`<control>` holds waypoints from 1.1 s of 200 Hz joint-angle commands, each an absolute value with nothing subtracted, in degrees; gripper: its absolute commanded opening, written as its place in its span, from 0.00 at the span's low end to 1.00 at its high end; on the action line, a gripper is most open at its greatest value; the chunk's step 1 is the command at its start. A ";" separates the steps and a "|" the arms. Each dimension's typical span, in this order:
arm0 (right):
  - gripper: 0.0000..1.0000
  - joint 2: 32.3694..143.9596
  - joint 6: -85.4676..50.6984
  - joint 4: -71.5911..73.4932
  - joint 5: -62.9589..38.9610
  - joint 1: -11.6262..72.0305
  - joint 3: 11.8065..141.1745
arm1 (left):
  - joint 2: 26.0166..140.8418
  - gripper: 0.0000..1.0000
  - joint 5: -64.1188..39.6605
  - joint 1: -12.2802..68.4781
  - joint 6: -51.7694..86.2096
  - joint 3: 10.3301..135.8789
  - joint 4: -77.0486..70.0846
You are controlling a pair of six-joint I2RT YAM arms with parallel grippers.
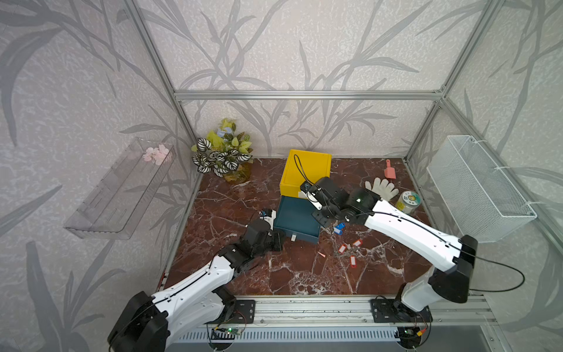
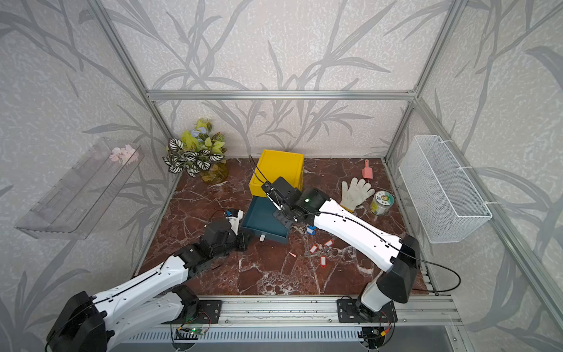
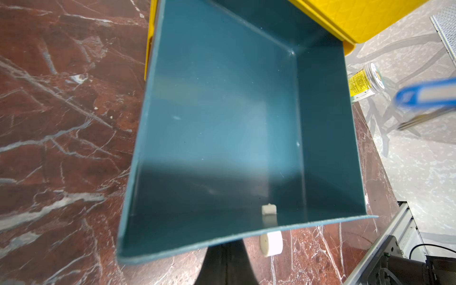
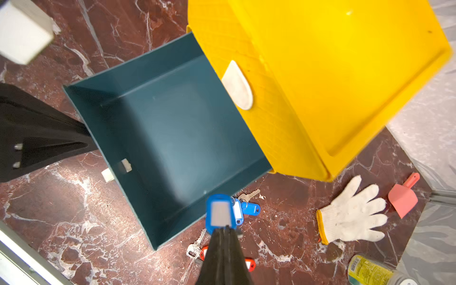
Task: Take the keys out of the drawer
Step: Place the key at the center of the board.
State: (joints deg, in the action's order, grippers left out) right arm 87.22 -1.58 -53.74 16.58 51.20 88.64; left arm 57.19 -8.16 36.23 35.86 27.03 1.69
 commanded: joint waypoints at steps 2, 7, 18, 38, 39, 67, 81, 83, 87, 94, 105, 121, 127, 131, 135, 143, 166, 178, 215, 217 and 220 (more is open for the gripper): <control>0.00 81.86 -5.86 -55.42 18.17 47.81 85.39 | 59.53 0.06 -8.91 35.77 34.21 31.00 -2.44; 0.00 80.79 -6.56 -55.92 17.94 46.99 84.57 | 60.07 0.06 -8.88 35.75 33.96 31.58 -2.41; 0.00 78.89 -7.62 -56.82 17.53 45.54 82.70 | 61.30 0.06 -8.85 35.75 33.71 32.92 -2.20; 0.00 77.37 -9.37 -58.57 15.73 41.76 79.55 | 63.73 0.07 -9.04 35.77 33.66 34.13 -4.71; 0.00 77.31 -9.43 -58.64 15.55 41.49 79.28 | 63.94 0.07 -9.05 35.77 33.66 34.20 -4.81; 0.00 76.66 -9.78 -55.36 12.40 36.43 72.35 | 68.77 0.07 -7.49 35.44 33.41 37.93 -4.92; 0.00 77.01 -9.52 -52.79 10.48 34.48 69.94 | 71.42 0.07 -7.42 34.95 33.19 39.71 -5.92; 0.00 77.11 -9.50 -52.33 10.16 34.17 69.54 | 71.78 0.07 -7.39 34.91 33.21 39.96 -6.20; 0.00 77.31 -9.43 -51.58 9.50 33.72 68.98 | 72.49 0.07 -7.51 34.84 33.18 40.42 -6.65; 0.00 77.80 -9.34 -50.22 8.71 32.90 67.89 | 73.88 0.07 -7.67 34.66 33.22 41.21 -7.38; 0.00 78.75 -9.65 -48.55 7.61 31.77 66.42 | 75.85 0.07 -7.83 34.46 33.29 42.41 -8.12; 0.00 80.11 -10.34 -44.92 4.62 30.28 63.65 | 78.25 0.07 -7.91 34.08 33.09 43.48 -9.77; 0.00 80.87 -10.67 -43.65 3.56 29.85 62.88 | 79.07 0.08 -7.85 33.97 33.14 43.95 -10.31; 0.00 81.41 -10.91 -42.82 2.90 29.69 62.36 | 79.68 0.08 -7.86 33.91 33.13 44.24 -10.78; 0.00 82.09 -11.13 -42.07 2.13 29.43 61.93 | 80.16 0.08 -7.89 33.83 33.03 44.48 -11.31; 0.00 83.50 -11.33 -40.70 0.71 29.12 61.41 | 81.26 0.08 -7.67 33.71 32.86 45.11 -11.92; 0.03 88.56 -11.78 -39.36 -2.33 27.89 62.59 | 84.25 0.10 -6.60 32.93 32.95 46.85 -13.12; 0.10 90.46 -11.63 -38.71 -2.96 27.53 63.21 | 85.35 0.10 -6.48 32.48 33.25 47.74 -14.02; 0.35 91.33 -11.78 -37.35 -2.99 26.55 63.36 | 87.06 0.14 -5.37 31.60 34.11 48.94 -17.38; 0.35 91.28 -11.78 -37.35 -2.99 26.52 63.35 | 87.16 0.14 -5.32 31.63 34.10 49.02 -17.44; 0.35 91.19 -11.79 -37.42 -3.05 26.46 63.44 | 87.27 0.14 -5.22 31.58 34.24 49.19 -17.50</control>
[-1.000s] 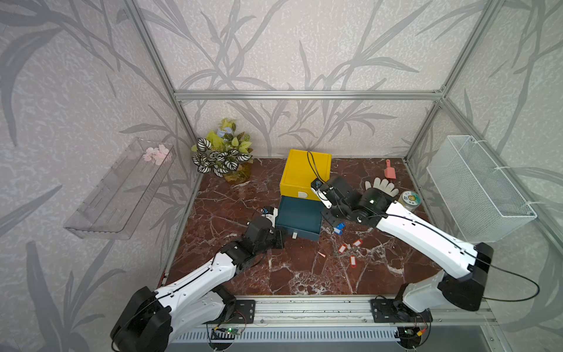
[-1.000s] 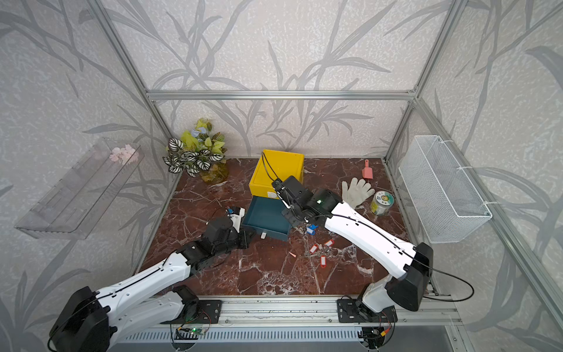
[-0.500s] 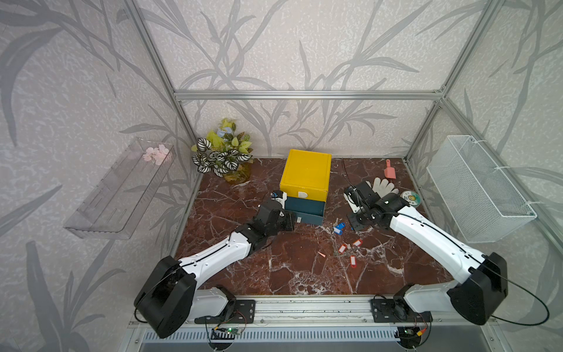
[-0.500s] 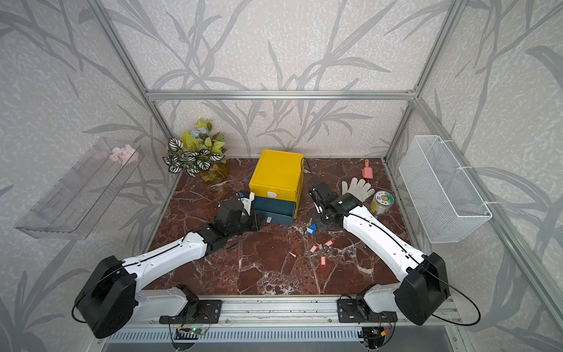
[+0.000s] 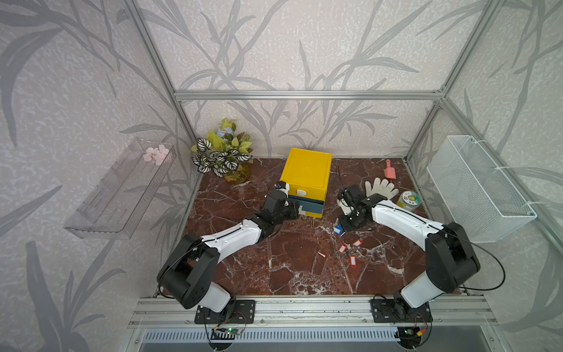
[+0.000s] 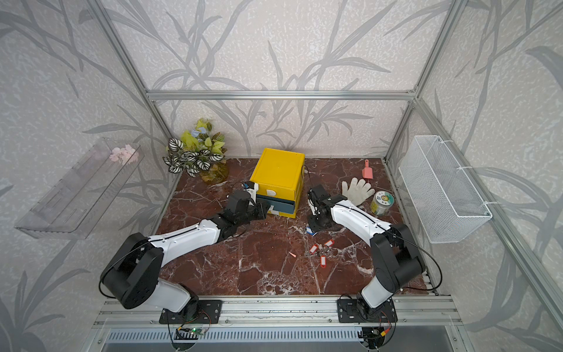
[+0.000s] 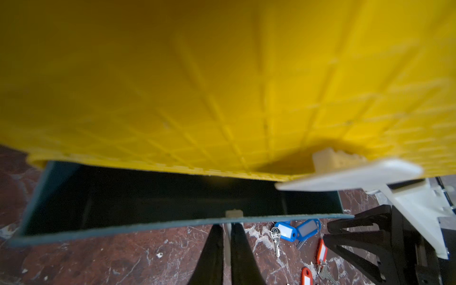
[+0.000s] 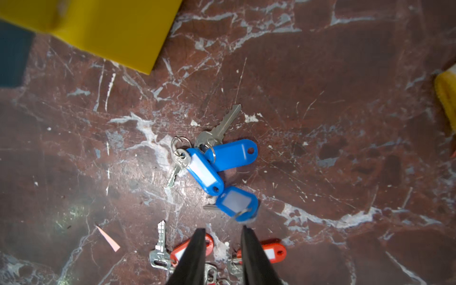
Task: Take the keys out of the drawer
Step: Place the key at the center of the board, then open the drawer in the storage box.
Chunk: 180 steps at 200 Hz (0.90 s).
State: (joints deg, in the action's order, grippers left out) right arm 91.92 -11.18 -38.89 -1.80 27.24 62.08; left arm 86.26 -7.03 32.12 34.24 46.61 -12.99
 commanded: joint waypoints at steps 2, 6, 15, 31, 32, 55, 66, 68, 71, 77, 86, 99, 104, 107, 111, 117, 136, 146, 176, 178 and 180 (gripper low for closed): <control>0.35 91.11 -11.78 -37.46 -3.07 26.37 63.52 | 87.41 0.14 -5.26 31.60 34.20 49.21 -17.56; 0.35 90.91 -11.78 -37.45 -3.16 26.21 63.50 | 87.70 0.14 -5.16 31.56 34.44 49.37 -17.72; 0.35 90.37 -11.80 -37.60 -3.25 25.89 63.64 | 88.26 0.15 -5.23 31.54 35.02 49.59 -18.38; 0.35 88.88 -12.05 -37.80 -3.53 25.66 64.12 | 88.60 0.16 -4.96 31.61 37.06 49.05 -19.52; 0.35 88.74 -12.04 -37.79 -3.57 25.66 64.19 | 88.60 0.16 -4.98 31.58 37.25 49.00 -19.65; 0.34 86.20 -11.26 -37.71 -5.26 25.66 67.07 | 86.30 0.16 -4.72 31.60 40.93 43.97 -24.13; 0.32 85.47 -10.88 -37.65 -6.17 25.66 69.78 | 83.68 0.16 -4.07 31.58 42.04 41.41 -23.60; 0.32 85.40 -10.72 -37.63 -6.29 25.66 70.29 | 83.19 0.16 -3.92 31.63 42.20 40.96 -23.28; 0.32 85.30 -10.55 -37.49 -6.69 25.60 71.11 | 82.28 0.16 -3.56 31.68 42.41 40.24 -22.73; 0.31 85.16 -10.29 -37.44 -7.23 25.66 72.77 | 80.54 0.16 -2.60 31.74 42.84 38.79 -21.48; 0.29 85.24 -10.20 -37.49 -7.97 25.60 75.89 | 77.94 0.16 -1.13 31.79 43.53 36.44 -19.64; 0.29 85.80 -10.13 -37.59 -8.39 25.82 80.34 | 75.76 0.14 0.35 31.79 44.31 33.97 -16.72; 0.29 86.09 -9.97 -37.54 -8.27 25.91 81.90 | 75.32 0.14 0.76 31.72 44.70 33.64 -15.33; 0.29 86.31 -9.83 -37.45 -8.09 26.09 83.04 | 75.22 0.13 0.75 31.69 44.81 33.46 -14.63; 0.29 86.68 -9.58 -37.36 -7.89 26.31 84.46 | 75.22 0.13 0.40 31.70 44.82 33.34 -14.19; 0.29 87.44 -9.10 -37.13 -7.41 26.78 86.64 | 75.49 0.13 -0.46 31.69 44.82 33.35 -14.15; 0.29 93.17 -7.82 -38.34 -8.53 27.68 95.10 | 78.68 0.13 -5.03 31.68 45.08 34.80 -17.49; 0.27 96.95 -7.97 -39.60 -10.27 27.69 99.96 | 80.98 0.13 -6.90 31.68 45.26 36.54 -19.04; 0.20 106.98 -8.20 -41.06 -12.92 28.12 109.42 | 85.58 0.12 -9.45 31.56 43.42 41.86 -21.50; 0.19 107.76 -8.22 -41.42 -13.12 28.19 110.04 | 85.86 0.12 -9.48 31.56 43.18 42.13 -21.70; 0.19 108.41 -8.12 -41.82 -13.21 28.16 110.63 | 86.13 0.12 -9.51 31.55 42.76 42.41 -21.84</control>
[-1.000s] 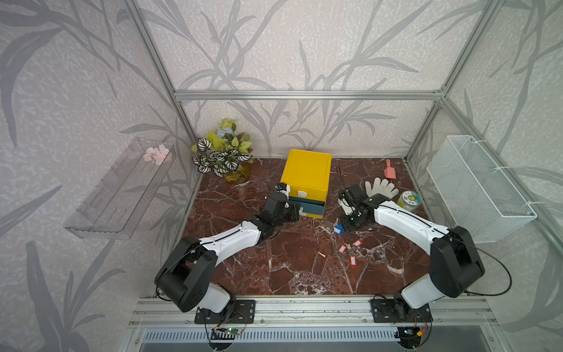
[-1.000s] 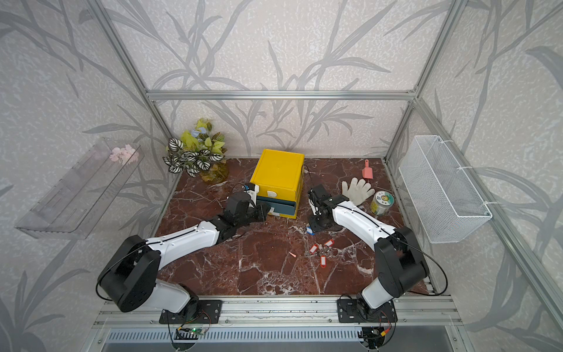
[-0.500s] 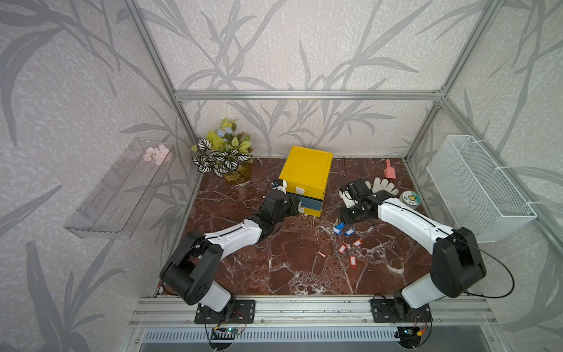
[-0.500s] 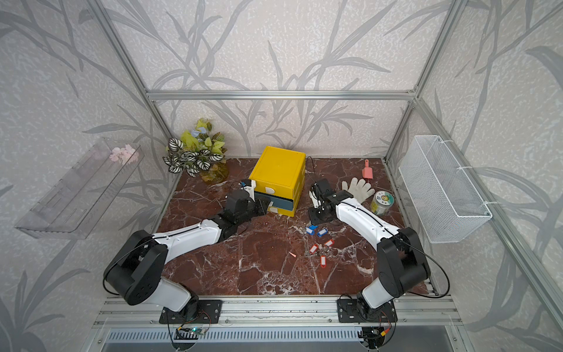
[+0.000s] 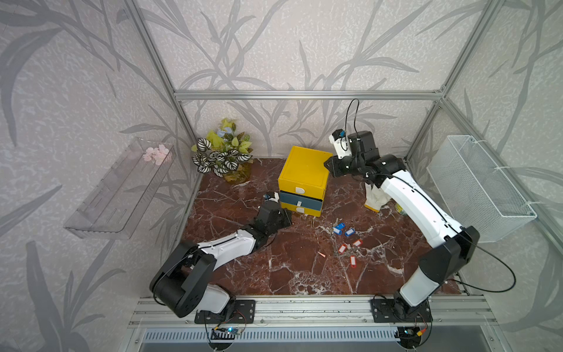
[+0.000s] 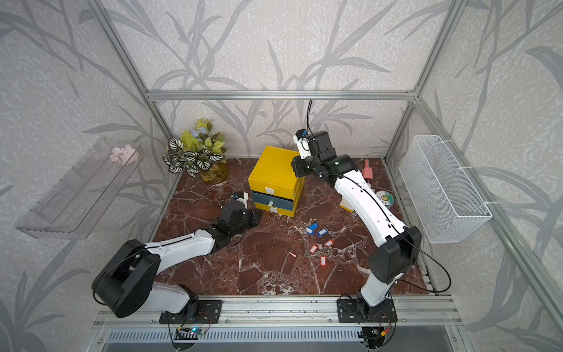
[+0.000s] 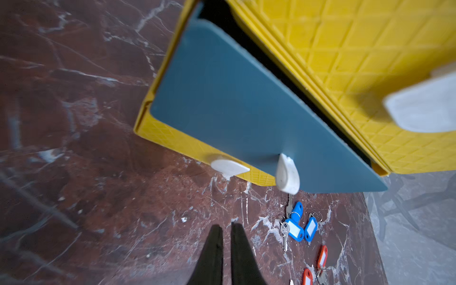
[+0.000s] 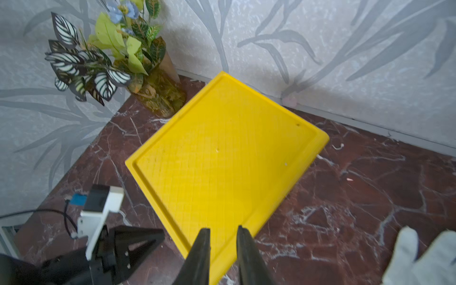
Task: Take the keys out of the drawer
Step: Open the drawer in the storage box.
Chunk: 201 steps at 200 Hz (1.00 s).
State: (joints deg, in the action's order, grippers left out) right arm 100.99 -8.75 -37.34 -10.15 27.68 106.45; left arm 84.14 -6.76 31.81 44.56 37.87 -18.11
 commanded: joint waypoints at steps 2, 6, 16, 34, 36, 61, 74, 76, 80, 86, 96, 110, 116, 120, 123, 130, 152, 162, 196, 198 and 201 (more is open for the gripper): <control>0.19 109.04 -8.03 -42.32 -13.30 28.13 111.29 | 86.37 0.12 -9.56 31.49 42.55 42.77 -21.98; 0.18 110.12 -7.73 -43.21 -13.44 28.33 112.61 | 86.88 0.12 -9.71 31.45 41.90 43.55 -22.02; 0.17 112.42 -6.97 -45.85 -13.62 28.44 115.49 | 88.45 0.12 -10.02 31.28 40.78 45.66 -21.19; 0.16 114.01 -6.69 -47.60 -14.45 28.65 116.69 | 90.43 0.12 -9.52 30.96 39.91 48.13 -21.60; 0.16 114.07 -6.73 -47.58 -14.49 28.65 116.53 | 90.61 0.13 -9.48 30.90 39.95 48.15 -21.95; 0.16 113.91 -7.03 -47.16 -14.67 28.65 113.96 | 92.08 0.13 -7.83 30.62 39.44 49.22 -24.75; 0.16 113.66 -7.12 -46.98 -14.83 28.65 112.82 | 93.12 0.13 -8.09 30.60 39.33 50.31 -24.37; 0.16 113.65 -7.08 -46.92 -14.91 28.65 112.73 | 93.20 0.13 -8.27 30.55 39.36 50.29 -24.40; 0.16 113.52 -7.06 -46.76 -15.02 28.59 112.38 | 93.27 0.13 -8.50 30.56 39.44 50.37 -24.56; 0.16 113.32 -7.03 -46.51 -15.11 28.64 111.87 | 93.31 0.13 -9.07 30.58 39.66 50.08 -25.11; 0.16 113.01 -7.25 -45.72 -15.37 28.60 111.01 | 92.91 0.14 -9.89 30.65 39.79 48.77 -26.06; 0.16 113.07 -7.22 -45.36 -15.95 28.65 110.66 | 91.50 0.17 -10.03 30.61 40.03 45.65 -27.57; 0.16 113.24 -7.25 -45.31 -16.13 28.63 110.59 | 90.61 0.19 -10.20 30.66 40.00 43.62 -28.49; 0.16 113.35 -7.35 -45.19 -16.30 28.64 110.65 | 90.05 0.21 -10.42 30.60 40.07 42.52 -29.16; 0.16 113.38 -7.39 -45.13 -16.33 28.62 110.60 | 89.49 0.22 -10.62 30.66 40.08 41.50 -29.54; 0.17 113.62 -7.38 -45.08 -16.67 28.59 110.60 | 88.46 0.26 -10.90 30.61 40.16 39.69 -30.21; 0.18 113.97 -7.59 -44.52 -17.31 28.63 110.51 | 84.92 0.38 -8.39 31.28 40.48 34.51 -30.68; 0.19 113.99 -7.65 -44.02 -17.57 28.65 110.23 | 84.42 0.43 -6.91 31.91 38.66 32.65 -32.14; 0.19 113.99 -7.91 -43.03 -18.33 28.65 109.33 | 88.96 0.50 -1.33 35.62 23.34 32.66 -36.99; 0.19 113.99 -7.91 -43.06 -18.31 28.65 109.31 | 89.30 0.51 -0.70 35.97 22.45 32.60 -37.70; 0.19 113.99 -7.84 -43.04 -18.26 28.63 109.27 | 89.78 0.52 0.24 36.39 21.10 32.53 -38.61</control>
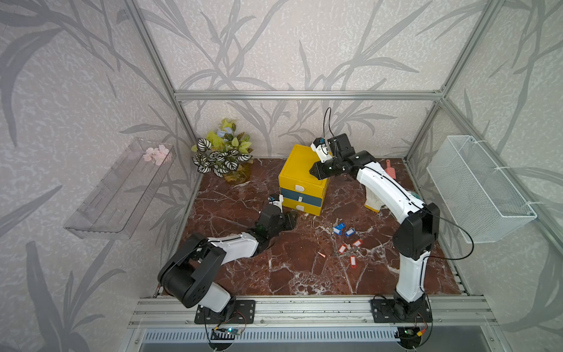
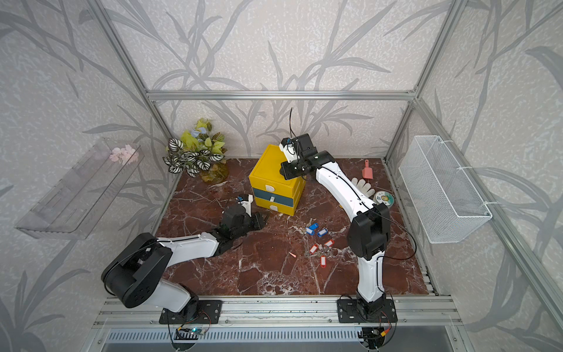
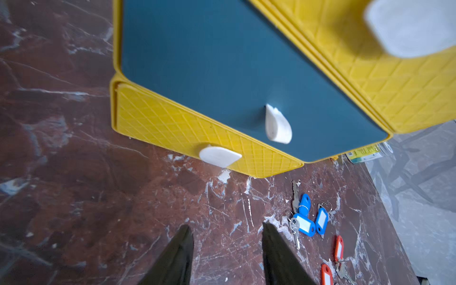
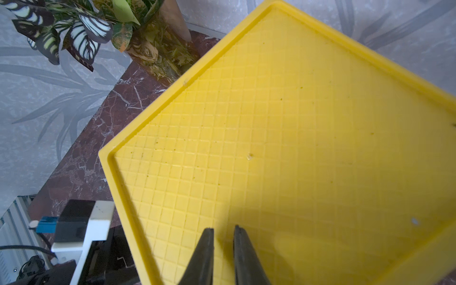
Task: Take the keys out of the drawer
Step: Open the drawer in the storage box.
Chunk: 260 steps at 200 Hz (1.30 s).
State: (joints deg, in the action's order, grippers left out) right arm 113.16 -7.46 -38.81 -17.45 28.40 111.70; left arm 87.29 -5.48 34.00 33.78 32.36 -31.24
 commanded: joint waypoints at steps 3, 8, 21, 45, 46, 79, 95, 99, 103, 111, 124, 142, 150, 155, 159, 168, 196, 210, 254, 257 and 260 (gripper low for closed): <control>0.19 113.99 -7.84 -43.00 -18.23 28.65 109.16 | 90.44 0.54 1.24 36.82 19.97 32.45 -39.34; 0.19 113.95 -7.75 -43.05 -18.21 28.65 109.09 | 91.35 0.55 2.37 37.33 18.29 32.47 -40.51; 0.19 113.91 -7.50 -42.94 -18.02 28.63 108.74 | 94.09 0.55 3.58 37.97 15.51 32.76 -42.86; 0.19 113.56 -7.21 -42.57 -18.29 28.48 107.83 | 98.36 0.55 6.01 38.41 14.85 33.31 -46.13; 0.19 113.56 -7.21 -42.56 -18.28 28.48 107.75 | 98.48 0.55 6.13 38.41 14.85 33.40 -46.09; 0.19 112.98 -7.83 -40.87 -19.82 28.30 105.76 | 101.90 0.54 11.60 38.55 15.38 37.22 -45.12; 0.19 112.77 -7.92 -40.36 -20.28 28.23 105.08 | 103.49 0.54 12.47 38.55 15.63 38.76 -45.10; 0.19 112.64 -7.92 -40.18 -20.37 28.30 104.89 | 103.86 0.54 12.48 38.52 15.61 39.11 -45.19; 0.19 112.55 -7.93 -40.00 -20.41 28.30 104.71 | 104.10 0.54 12.48 38.54 15.57 39.40 -45.34; 0.19 112.40 -7.99 -39.74 -20.47 28.21 104.30 | 104.77 0.54 12.49 38.56 15.58 40.00 -45.41; 0.19 112.17 -8.00 -39.52 -20.72 28.13 103.96 | 105.86 0.54 13.01 38.56 15.41 41.08 -45.64; 0.19 111.82 -8.09 -39.14 -20.99 27.99 103.39 | 106.93 0.54 13.91 38.41 15.64 42.36 -45.54; 0.19 111.57 -8.09 -39.02 -20.96 28.04 103.00 | 107.47 0.54 13.55 38.42 15.56 42.79 -45.70; 0.19 111.43 -8.25 -38.89 -20.92 27.96 102.85 | 107.72 0.54 13.34 38.41 15.43 43.10 -45.70; 0.19 111.40 -8.21 -38.78 -20.96 27.93 102.70 | 108.02 0.54 13.30 38.41 15.48 43.43 -45.70; 0.19 111.34 -8.25 -38.75 -20.99 27.79 102.44 | 108.48 0.54 13.01 38.45 15.67 43.87 -45.65; 0.19 110.86 -8.36 -38.23 -21.37 27.51 101.81 | 109.33 0.53 13.71 38.35 16.05 44.83 -44.80; 0.19 110.51 -8.53 -37.71 -21.49 27.46 101.19 | 109.42 0.52 13.54 38.36 15.92 45.03 -44.64; 0.19 109.45 -8.82 -36.76 -21.74 27.14 99.60 | 110.26 0.48 12.77 38.36 15.47 46.27 -43.59; 0.19 109.43 -8.87 -36.67 -21.83 27.14 99.43 | 110.35 0.47 12.79 38.37 15.39 46.30 -43.59; 0.19 109.36 -8.81 -36.61 -21.89 27.11 99.31 | 110.35 0.47 12.77 38.40 15.40 46.25 -43.52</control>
